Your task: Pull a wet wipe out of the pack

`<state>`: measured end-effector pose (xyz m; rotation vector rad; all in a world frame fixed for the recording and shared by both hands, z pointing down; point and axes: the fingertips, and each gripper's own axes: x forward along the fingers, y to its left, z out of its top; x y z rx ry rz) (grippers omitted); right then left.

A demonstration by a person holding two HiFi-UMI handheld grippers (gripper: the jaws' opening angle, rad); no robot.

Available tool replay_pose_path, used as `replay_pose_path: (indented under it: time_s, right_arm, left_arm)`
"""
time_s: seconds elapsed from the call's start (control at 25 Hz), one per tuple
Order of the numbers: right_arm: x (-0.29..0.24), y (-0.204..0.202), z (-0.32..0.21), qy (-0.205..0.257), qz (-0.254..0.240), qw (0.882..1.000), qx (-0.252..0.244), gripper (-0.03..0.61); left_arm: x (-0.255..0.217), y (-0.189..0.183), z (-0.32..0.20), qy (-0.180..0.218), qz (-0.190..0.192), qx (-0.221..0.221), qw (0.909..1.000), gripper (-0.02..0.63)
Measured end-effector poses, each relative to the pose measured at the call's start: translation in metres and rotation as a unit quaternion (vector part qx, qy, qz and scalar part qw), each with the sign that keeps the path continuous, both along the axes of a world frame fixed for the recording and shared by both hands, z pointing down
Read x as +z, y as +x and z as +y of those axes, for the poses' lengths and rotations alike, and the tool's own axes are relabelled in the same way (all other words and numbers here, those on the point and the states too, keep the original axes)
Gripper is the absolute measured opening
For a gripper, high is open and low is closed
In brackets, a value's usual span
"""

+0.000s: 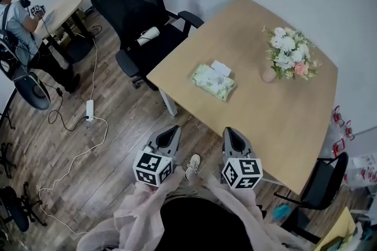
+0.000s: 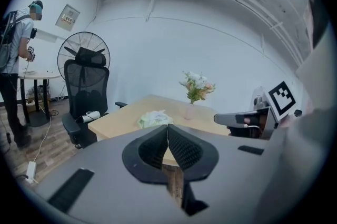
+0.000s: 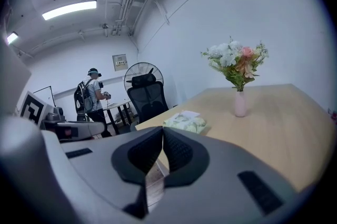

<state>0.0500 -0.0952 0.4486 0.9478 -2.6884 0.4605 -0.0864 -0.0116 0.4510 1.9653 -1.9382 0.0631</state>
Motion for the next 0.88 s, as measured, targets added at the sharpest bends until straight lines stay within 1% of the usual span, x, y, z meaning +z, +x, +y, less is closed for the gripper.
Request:
replay_pose_path:
  time_s: [0.36,0.6,0.72,0.88]
  right_arm:
    - [0.01,-0.021,-0.057,-0.01,0.006,1.0,-0.003,0.012]
    - [0.017,-0.033,-0.089,-0.015,0.011,1.0,-0.004,0.012]
    - [0.018,-0.037,-0.103,-0.014,0.013,1.0,0.001,0.012]
    - [0.019,-0.042,-0.112,-0.007,0.019,1.0,-0.006,0.012]
  left_arm:
    - [0.003,-0.022,-0.062,-0.003,-0.003,0.001,1.0,0.014]
    - [0.013,-0.033,-0.089,-0.013,0.004,-0.005,0.9999,0.014]
    - [0.013,-0.035,-0.101,-0.01,0.007,-0.004,0.9999,0.014]
    - [0.014,-0.036,-0.113,-0.006,0.006,0.001,1.0,0.014]
